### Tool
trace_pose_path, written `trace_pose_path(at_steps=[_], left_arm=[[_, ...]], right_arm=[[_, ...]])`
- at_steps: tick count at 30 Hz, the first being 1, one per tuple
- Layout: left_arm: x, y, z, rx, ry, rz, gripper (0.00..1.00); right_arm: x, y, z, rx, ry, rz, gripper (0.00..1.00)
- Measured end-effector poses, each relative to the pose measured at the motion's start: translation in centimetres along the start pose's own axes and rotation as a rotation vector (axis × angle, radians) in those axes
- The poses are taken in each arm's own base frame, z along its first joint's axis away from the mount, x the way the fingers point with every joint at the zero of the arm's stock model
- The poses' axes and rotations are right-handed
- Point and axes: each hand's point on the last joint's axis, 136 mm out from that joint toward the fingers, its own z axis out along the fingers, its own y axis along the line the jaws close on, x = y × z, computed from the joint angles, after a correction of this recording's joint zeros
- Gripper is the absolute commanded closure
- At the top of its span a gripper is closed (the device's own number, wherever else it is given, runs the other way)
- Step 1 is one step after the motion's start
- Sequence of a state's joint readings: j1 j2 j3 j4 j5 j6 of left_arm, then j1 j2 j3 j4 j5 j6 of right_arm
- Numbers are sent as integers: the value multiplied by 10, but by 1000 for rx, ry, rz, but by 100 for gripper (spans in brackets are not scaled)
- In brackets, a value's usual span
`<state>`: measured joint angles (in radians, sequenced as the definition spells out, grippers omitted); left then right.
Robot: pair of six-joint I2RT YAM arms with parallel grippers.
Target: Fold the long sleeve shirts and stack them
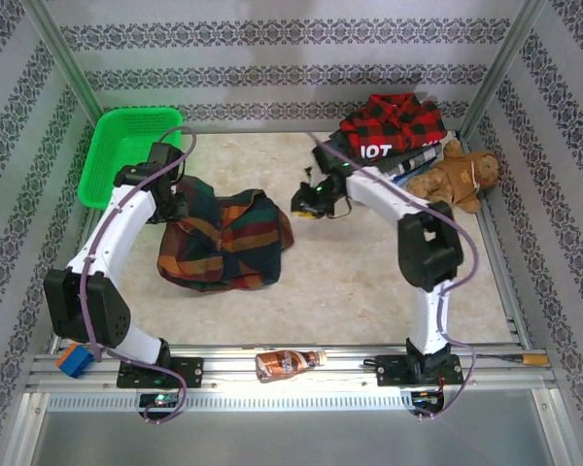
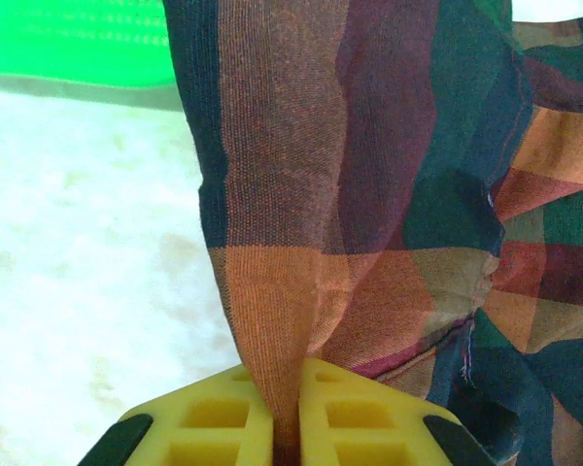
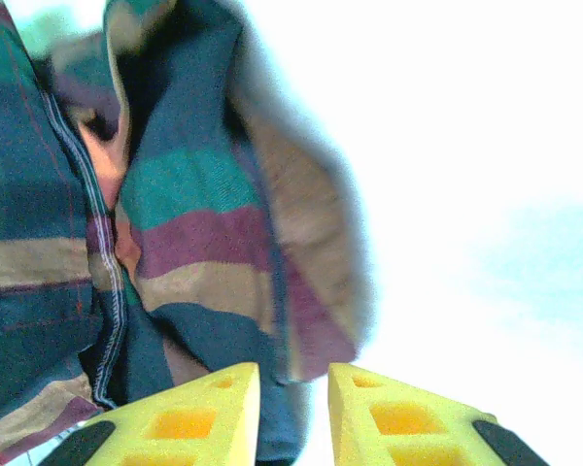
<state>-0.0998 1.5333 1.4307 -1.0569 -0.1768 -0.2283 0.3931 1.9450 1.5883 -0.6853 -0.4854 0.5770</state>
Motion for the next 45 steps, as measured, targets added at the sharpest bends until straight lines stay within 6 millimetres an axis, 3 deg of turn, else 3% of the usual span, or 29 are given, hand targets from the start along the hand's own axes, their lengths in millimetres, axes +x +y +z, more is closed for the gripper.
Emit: trace_pose_path(at_steps=[4,10,17,23,26,34,45], left_arm=[[-7,-16,-2,-64,6,131,88],[0,-83,8,-114,27,364,89],[20,-149,10,-137,31,545,89],[33,-190,8,-127,20,611,89],[45,-208,12,-116,34,638,89],[65,-239,15,-67,59,658,87],[84,-255,14,33,112,609,85]], right_arm=[[7,-28,-19,19,-19,39,73],[39,-71,-1,82,71,116,73],[46,-89,24,101,114,145,73],[49,-104,47,108,144,183,73],[49,-104,48,100,148,189,73],[50,-105,50,96,149,200,73],[49,-108,49,68,153,242,73]])
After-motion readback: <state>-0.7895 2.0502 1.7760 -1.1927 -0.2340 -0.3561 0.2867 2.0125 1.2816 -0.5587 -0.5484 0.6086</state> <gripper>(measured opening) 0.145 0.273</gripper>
